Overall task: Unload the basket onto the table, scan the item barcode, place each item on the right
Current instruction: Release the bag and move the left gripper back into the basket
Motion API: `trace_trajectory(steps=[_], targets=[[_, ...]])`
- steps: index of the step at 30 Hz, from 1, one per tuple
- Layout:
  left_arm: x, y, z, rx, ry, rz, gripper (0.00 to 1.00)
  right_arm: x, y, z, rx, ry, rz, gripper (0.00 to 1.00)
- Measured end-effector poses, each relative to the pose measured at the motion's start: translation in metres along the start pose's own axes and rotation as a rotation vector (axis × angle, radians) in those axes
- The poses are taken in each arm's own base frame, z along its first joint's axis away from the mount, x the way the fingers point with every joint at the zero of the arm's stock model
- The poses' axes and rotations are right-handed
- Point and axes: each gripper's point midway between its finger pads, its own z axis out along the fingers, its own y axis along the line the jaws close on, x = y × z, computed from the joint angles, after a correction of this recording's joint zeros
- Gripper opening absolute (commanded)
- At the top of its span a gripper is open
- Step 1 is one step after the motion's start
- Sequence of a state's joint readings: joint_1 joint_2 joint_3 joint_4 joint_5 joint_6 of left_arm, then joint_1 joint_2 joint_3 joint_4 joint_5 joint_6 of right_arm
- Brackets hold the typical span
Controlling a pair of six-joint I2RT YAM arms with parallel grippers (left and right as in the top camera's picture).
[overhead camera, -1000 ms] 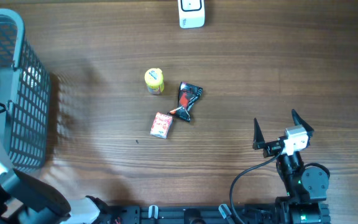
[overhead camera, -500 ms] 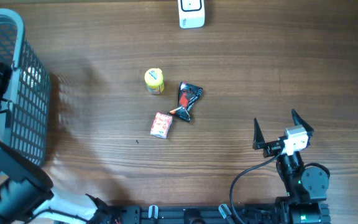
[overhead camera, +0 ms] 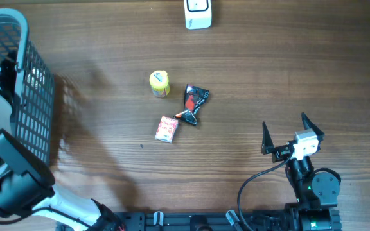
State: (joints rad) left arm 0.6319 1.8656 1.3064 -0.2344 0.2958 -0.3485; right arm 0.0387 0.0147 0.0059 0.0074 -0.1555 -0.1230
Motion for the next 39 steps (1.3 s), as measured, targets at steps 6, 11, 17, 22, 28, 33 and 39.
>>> trace_trajectory(steps=[6,11,17,22,28,33,39], targets=[[0.003,0.005,0.006,-0.024,0.006,0.005,1.0,0.0,0.0,0.0,0.0,0.0,0.0,1.0],[0.005,0.013,0.009,-0.061,0.014,0.016,1.0,0.0,0.0,0.0,0.0,0.0,0.0,1.0],[0.02,0.028,0.027,-0.098,0.066,0.01,1.0,0.0,0.0,0.0,0.0,0.0,0.0,1.0],[0.032,0.038,0.038,-0.116,0.099,0.004,1.0,0.0,0.0,0.0,0.0,0.0,0.0,1.0],[0.035,0.043,0.038,-0.136,0.109,0.019,1.0,0.0,0.0,0.0,0.0,0.0,0.0,1.0],[0.035,0.044,0.038,-0.142,0.111,0.022,1.0,0.0,0.0,0.0,0.0,0.0,0.0,1.0],[0.036,0.051,0.037,-0.183,0.11,0.023,1.0,0.0,0.0,0.0,0.0,0.0,0.0,1.0]])
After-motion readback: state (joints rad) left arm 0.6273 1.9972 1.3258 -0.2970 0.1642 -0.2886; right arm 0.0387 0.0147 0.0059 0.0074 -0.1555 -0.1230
